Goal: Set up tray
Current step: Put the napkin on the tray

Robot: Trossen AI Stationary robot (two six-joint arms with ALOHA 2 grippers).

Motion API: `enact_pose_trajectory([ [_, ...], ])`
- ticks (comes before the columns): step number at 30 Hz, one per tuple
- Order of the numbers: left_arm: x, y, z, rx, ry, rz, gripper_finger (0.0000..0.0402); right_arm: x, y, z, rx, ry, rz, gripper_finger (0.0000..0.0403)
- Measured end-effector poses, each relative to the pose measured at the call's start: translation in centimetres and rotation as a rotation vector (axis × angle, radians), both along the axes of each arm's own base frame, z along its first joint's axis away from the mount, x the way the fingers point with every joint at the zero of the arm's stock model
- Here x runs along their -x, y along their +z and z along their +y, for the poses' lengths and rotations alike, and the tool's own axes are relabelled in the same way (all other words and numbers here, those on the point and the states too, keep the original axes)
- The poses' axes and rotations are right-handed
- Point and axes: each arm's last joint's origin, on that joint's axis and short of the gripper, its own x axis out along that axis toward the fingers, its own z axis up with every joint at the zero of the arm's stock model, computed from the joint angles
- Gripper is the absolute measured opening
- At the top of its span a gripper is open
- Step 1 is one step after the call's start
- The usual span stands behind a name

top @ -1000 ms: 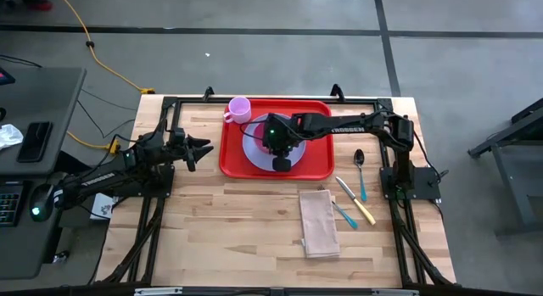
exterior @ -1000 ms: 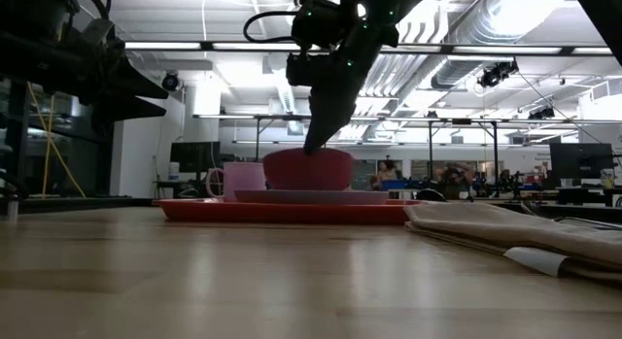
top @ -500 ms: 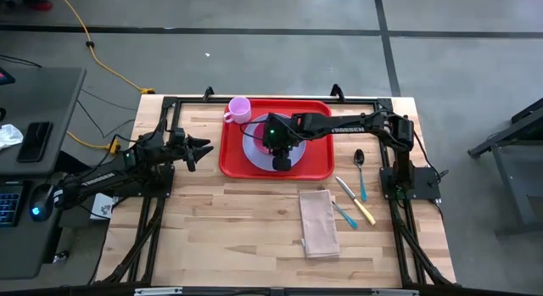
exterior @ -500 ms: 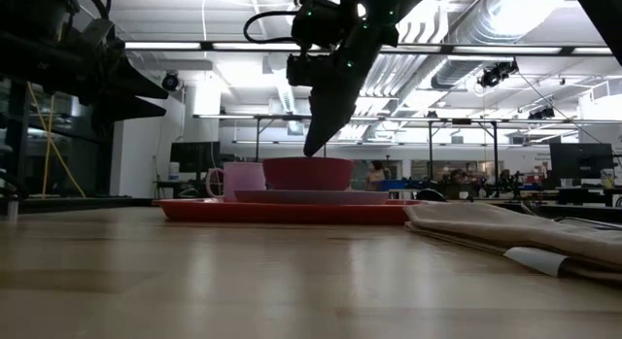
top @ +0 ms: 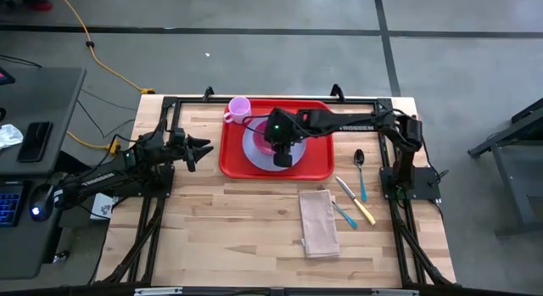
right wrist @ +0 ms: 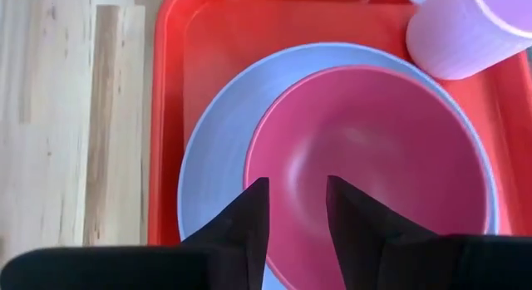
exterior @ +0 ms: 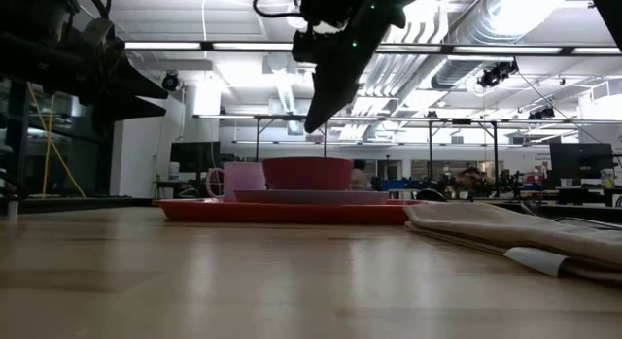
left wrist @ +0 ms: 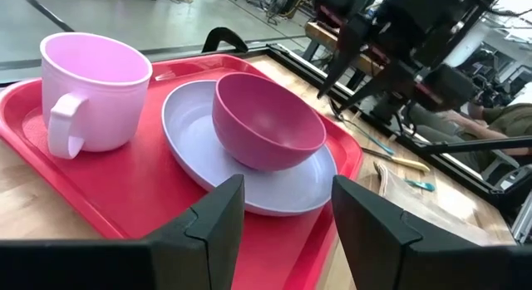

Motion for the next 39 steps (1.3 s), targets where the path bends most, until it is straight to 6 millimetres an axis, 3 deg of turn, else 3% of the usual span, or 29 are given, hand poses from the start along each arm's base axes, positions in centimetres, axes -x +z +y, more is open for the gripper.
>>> enact_pose_trajectory([
  [10,0.0,0.0,0.0,0.003,-0.010,-0.001,0.0211,1.0,2.8,1.9,0.001,0.022,-0.072,0.0099],
  [21,0.0,-0.1,0.0,0.045,-0.007,-0.011,0.0211,2.8,5.5,6.0,-0.006,0.120,-0.083,0.0099],
  [39,0.3,-1.4,-0.2,0.247,0.038,0.062,0.0211,5.4,4.5,12.9,-0.071,0.222,0.165,0.0099],
])
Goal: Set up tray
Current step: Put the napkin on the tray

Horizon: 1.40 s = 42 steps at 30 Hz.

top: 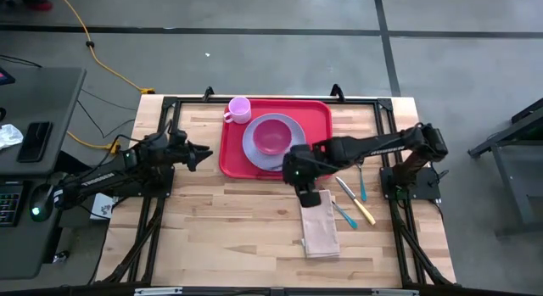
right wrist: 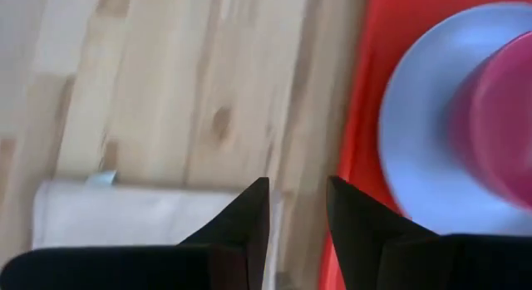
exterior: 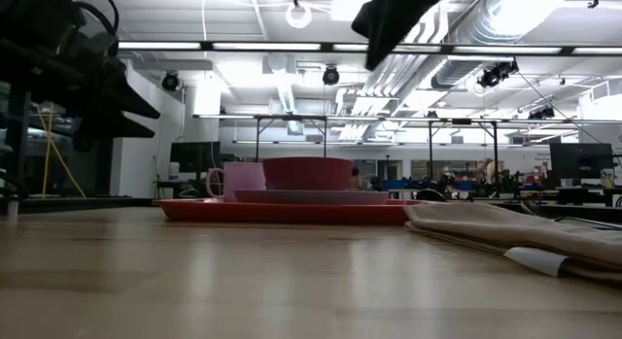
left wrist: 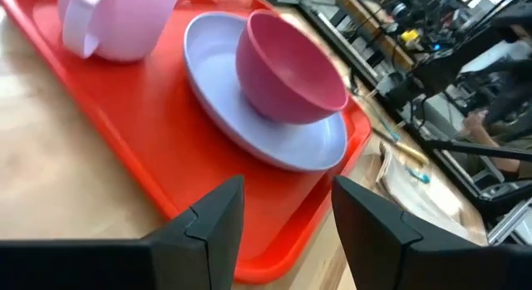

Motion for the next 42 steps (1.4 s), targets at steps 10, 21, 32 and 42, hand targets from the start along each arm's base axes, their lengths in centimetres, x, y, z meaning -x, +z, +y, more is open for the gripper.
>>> enact_pose_trajectory([
  [10,0.1,-0.2,0.0,0.005,-0.001,0.018,0.0211,1.6,-0.5,2.4,0.022,0.079,0.129,0.0099],
  [21,0.0,-0.2,-0.5,0.064,-0.169,0.004,0.0211,0.2,-3.3,3.4,-0.018,0.021,0.225,0.0099],
  [32,0.0,-0.3,-0.7,0.092,-0.232,0.006,0.0211,-1.3,-7.9,3.8,0.023,0.002,0.392,0.0099],
  [42,0.0,-0.3,-0.8,0.080,-0.270,0.006,0.0211,0.1,-12.0,3.1,0.066,-0.058,0.502,0.0099],
])
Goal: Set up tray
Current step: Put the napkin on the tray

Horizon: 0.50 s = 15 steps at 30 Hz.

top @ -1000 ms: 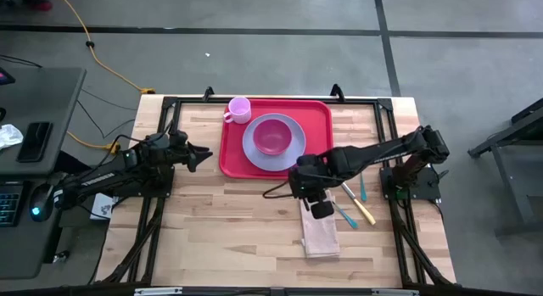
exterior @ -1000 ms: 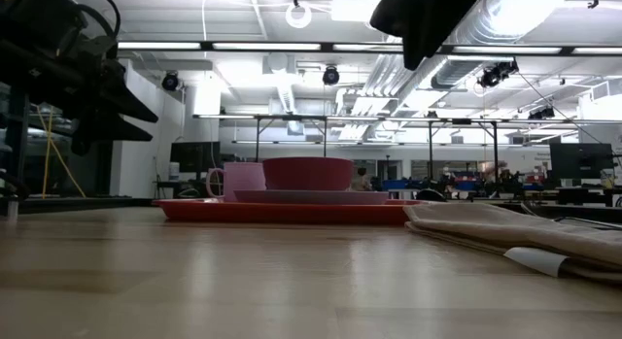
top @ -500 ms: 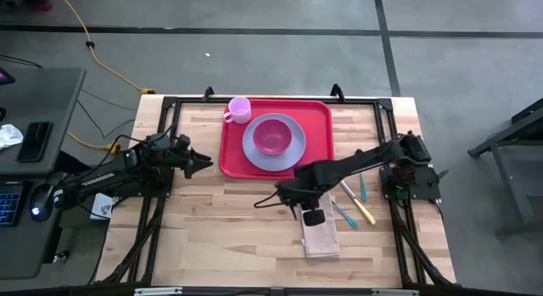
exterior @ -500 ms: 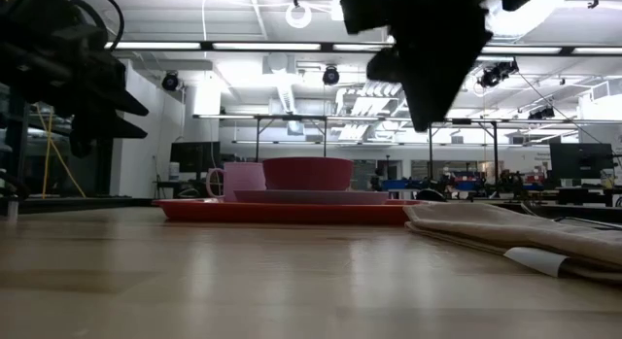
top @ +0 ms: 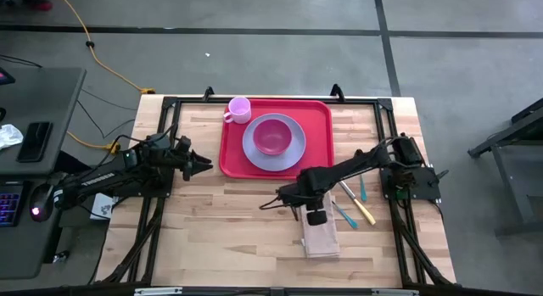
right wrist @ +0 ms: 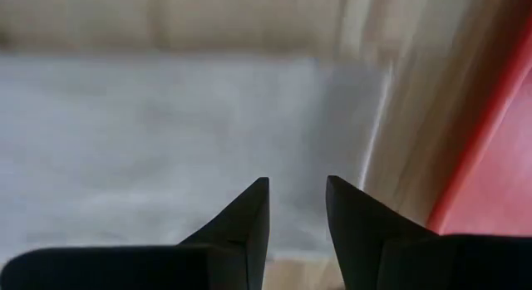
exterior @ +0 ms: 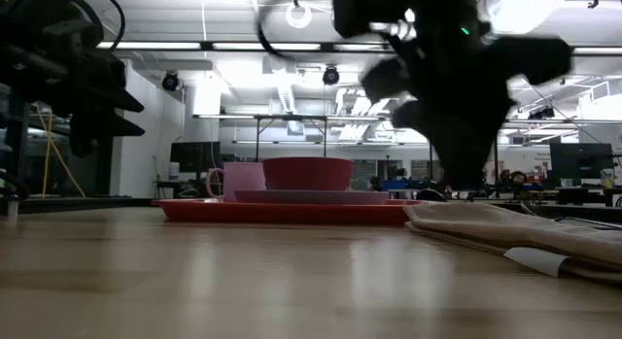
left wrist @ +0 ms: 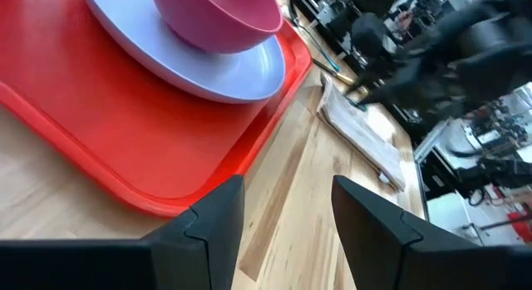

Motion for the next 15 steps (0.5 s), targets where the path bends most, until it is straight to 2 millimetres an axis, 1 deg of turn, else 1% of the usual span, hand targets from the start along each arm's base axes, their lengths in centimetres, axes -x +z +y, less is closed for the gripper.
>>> enact_pose_trajectory([
  [3,0.0,0.0,0.0,-0.001,-0.003,0.000,0.0211,1.0,-1.3,-0.3,0.046,-0.034,0.053,0.0099],
  [6,0.0,0.0,0.0,-0.002,-0.003,-0.001,0.0211,1.3,-1.7,-0.4,0.060,-0.061,0.066,0.0099],
  [10,0.0,0.0,0.0,-0.002,-0.003,-0.001,0.0211,0.9,-1.5,-0.3,0.064,-0.076,0.031,0.0099],
  [15,0.0,0.0,0.0,-0.002,-0.002,-0.001,0.0211,0.5,-1.6,-0.3,0.086,-0.027,-0.022,0.0099],
])
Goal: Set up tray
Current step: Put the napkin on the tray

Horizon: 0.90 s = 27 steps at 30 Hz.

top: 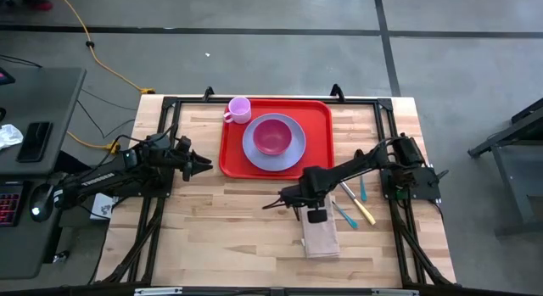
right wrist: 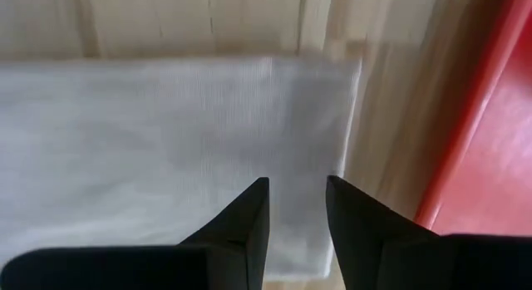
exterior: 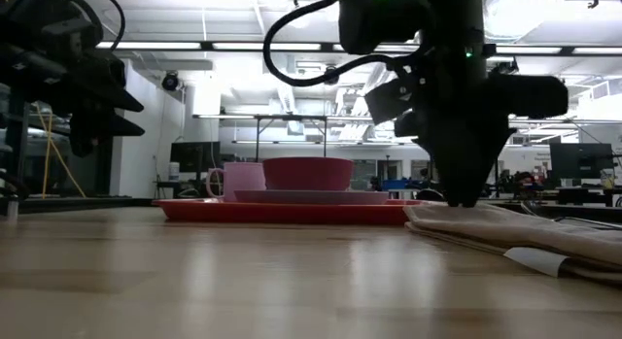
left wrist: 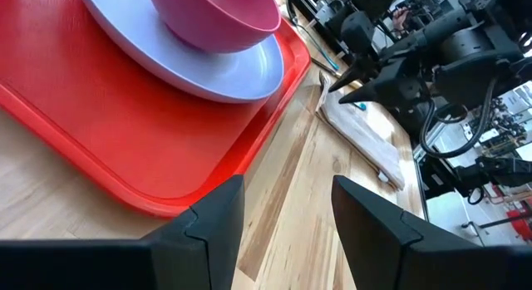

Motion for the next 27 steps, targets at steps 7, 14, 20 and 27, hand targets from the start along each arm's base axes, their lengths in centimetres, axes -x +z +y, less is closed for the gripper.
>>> enact_pose_trajectory([
  [7,0.0,0.0,0.0,0.000,0.000,0.000,0.0211,-0.8,0.0,-0.7,0.039,0.073,-0.071,0.0099],
  [14,0.0,0.0,0.0,0.000,0.000,0.000,0.0211,-1.1,0.0,-1.9,-0.001,0.078,-0.065,0.0099],
  [20,0.0,0.0,0.0,0.000,0.000,0.000,0.0211,-1.3,0.0,-2.8,-0.062,0.073,-0.059,0.0099],
  [27,0.0,0.0,0.0,-0.019,-0.007,0.001,0.0211,-1.3,-0.2,-3.3,-0.079,0.083,-0.063,0.0099],
])
